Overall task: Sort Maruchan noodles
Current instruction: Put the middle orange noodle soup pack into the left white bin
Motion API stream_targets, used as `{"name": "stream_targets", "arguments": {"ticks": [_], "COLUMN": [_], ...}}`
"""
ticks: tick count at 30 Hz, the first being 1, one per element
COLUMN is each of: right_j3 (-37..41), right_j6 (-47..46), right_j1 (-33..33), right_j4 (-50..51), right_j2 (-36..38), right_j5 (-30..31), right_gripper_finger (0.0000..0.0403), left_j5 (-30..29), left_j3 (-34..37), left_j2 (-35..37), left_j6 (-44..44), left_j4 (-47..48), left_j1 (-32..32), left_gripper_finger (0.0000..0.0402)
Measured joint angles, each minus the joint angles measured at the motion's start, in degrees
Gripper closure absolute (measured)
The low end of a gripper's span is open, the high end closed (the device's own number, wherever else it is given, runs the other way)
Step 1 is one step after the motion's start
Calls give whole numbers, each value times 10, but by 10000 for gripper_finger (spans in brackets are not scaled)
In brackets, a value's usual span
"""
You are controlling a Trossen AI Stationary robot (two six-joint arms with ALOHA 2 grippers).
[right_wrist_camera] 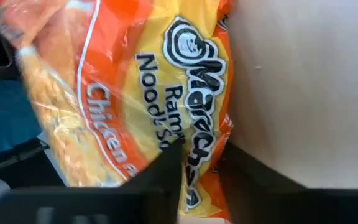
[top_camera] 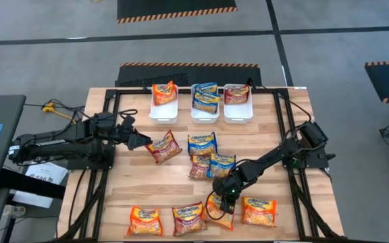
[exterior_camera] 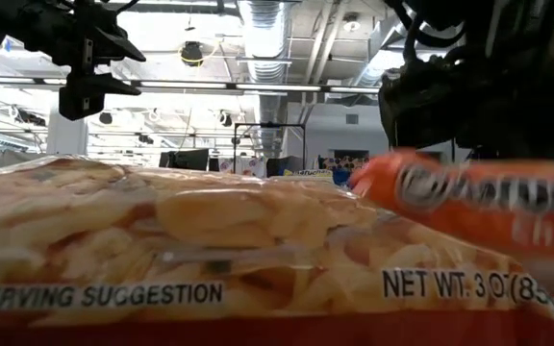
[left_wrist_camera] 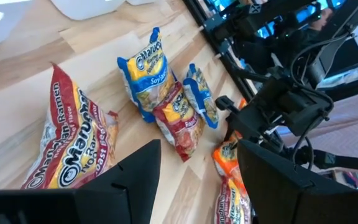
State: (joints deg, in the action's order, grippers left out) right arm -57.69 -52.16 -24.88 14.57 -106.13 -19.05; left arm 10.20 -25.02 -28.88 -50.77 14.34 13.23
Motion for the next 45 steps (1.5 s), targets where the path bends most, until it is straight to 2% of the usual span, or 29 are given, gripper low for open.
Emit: {"name": "stream_targets", "arguments": {"ticks": [3,5,11,16,27,38,45], "right_j3": [0,0,-8,-62,-197,-253,-277], "right_j6": [-5,-10,-40,-18,45,63,75], "right_j1": [-1,-1,-1,-10,-15,-3,6], "right_j4": [-3,-5,5,27,216,286,319], "right_j2": [-2,-2,0,0,1,1,1], "right_j5": [-1,-3,-5,-1,104,157,166], "right_gripper_finger": [360,388,396,398,398,398,398], "left_j5": [0,0,0,2,45,68,44], "left_j3": [0,0,0,0,0,0,0], "left_j2": [0,0,0,0,0,0,0], "left_j6": [0,0,-1,-9,-9,-5,22], "left_j4": [3,4,4,3,1,2,2], "left_j1": [0,0,0,0,0,0,0], "left_gripper_finger": [203,203,203,203,203,203,203]}}
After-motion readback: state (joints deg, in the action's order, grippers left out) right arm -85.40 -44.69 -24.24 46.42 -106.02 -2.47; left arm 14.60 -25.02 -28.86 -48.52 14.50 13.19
